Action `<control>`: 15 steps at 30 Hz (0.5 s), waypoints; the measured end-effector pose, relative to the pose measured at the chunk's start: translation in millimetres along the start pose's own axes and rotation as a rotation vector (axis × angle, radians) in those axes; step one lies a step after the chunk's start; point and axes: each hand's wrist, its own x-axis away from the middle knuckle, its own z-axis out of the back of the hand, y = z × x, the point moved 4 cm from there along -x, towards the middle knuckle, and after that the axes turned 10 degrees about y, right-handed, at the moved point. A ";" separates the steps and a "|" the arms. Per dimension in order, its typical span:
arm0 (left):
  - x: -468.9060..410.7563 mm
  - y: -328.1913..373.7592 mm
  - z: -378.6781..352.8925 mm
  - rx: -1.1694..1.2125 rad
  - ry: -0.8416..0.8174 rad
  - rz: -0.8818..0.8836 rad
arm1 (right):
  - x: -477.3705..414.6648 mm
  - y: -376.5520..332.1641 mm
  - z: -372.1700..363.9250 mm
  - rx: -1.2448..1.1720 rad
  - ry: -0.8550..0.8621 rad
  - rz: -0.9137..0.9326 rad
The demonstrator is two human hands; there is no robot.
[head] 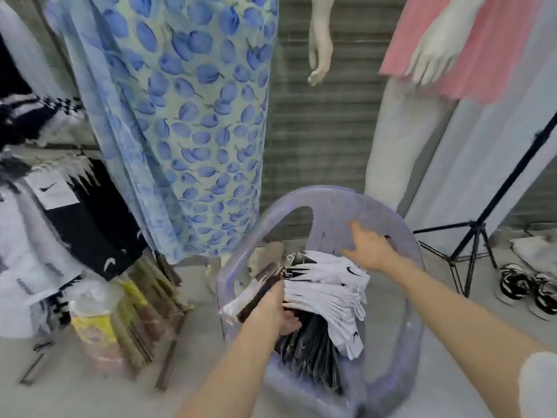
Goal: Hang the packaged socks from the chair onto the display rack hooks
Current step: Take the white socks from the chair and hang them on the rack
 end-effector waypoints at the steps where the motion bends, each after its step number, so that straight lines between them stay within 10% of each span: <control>1: -18.0 -5.8 -0.8 0.040 0.014 0.010 | -8.8 2.0 -20.1 0.011 0.002 0.013; 15: -148.7 -28.3 -25.8 0.051 -0.076 -0.202 | -105.9 52.3 -176.8 0.056 0.036 0.009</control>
